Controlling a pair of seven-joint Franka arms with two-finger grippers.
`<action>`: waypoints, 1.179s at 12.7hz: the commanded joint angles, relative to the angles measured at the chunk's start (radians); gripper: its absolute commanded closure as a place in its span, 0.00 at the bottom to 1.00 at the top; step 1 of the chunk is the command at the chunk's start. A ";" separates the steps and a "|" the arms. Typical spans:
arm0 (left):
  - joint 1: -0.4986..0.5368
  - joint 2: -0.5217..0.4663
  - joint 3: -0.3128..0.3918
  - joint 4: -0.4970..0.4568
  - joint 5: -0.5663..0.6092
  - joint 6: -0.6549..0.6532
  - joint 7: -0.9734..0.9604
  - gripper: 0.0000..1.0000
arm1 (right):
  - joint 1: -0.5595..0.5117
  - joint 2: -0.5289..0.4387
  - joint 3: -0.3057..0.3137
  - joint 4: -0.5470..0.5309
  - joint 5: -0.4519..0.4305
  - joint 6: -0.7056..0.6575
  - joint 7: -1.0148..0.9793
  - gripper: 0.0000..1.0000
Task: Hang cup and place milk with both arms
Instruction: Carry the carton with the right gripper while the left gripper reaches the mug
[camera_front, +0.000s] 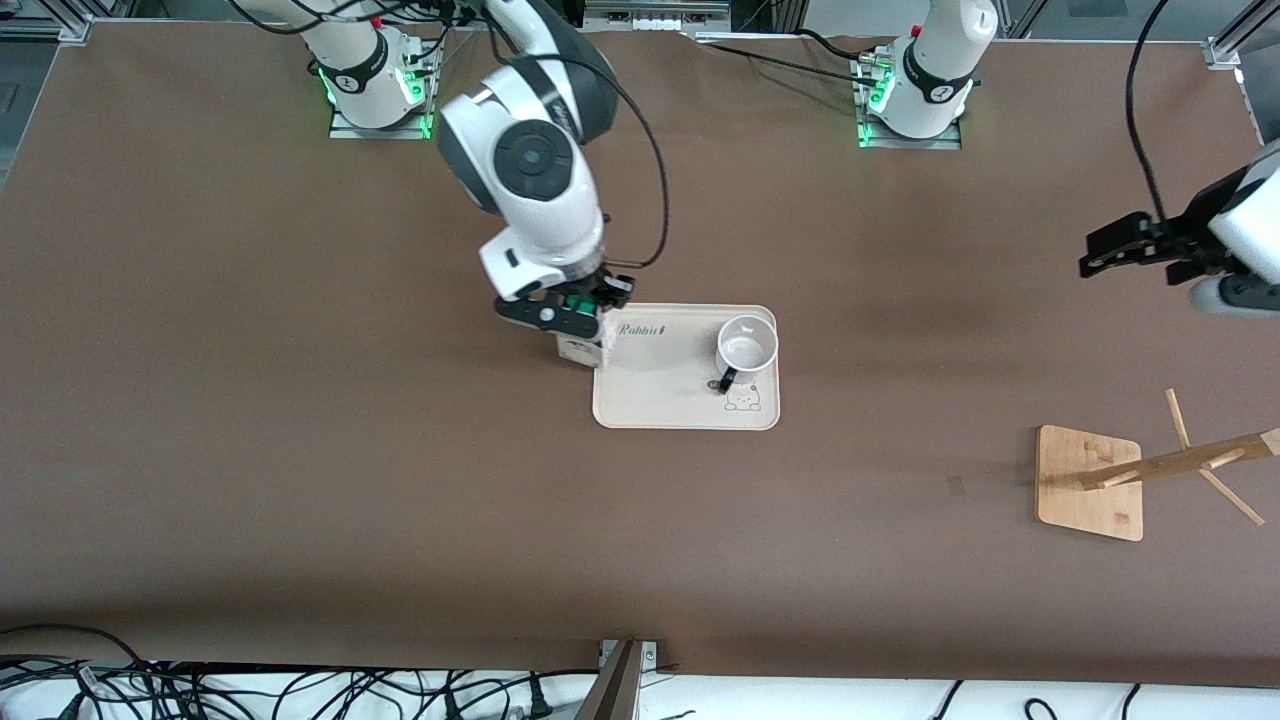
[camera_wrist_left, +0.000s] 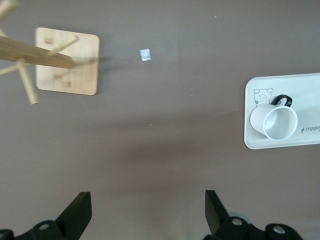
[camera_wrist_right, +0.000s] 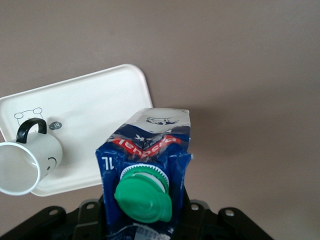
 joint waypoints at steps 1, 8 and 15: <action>-0.061 0.066 -0.022 0.014 -0.009 0.064 -0.005 0.00 | -0.108 -0.085 -0.015 -0.021 0.037 -0.131 -0.242 0.51; -0.150 0.217 -0.115 0.020 -0.033 0.077 -0.013 0.00 | -0.172 -0.118 -0.333 -0.221 0.141 -0.117 -0.847 0.51; -0.404 0.397 -0.115 0.005 -0.107 0.353 -0.161 0.00 | -0.193 -0.086 -0.358 -0.392 0.145 0.110 -0.936 0.44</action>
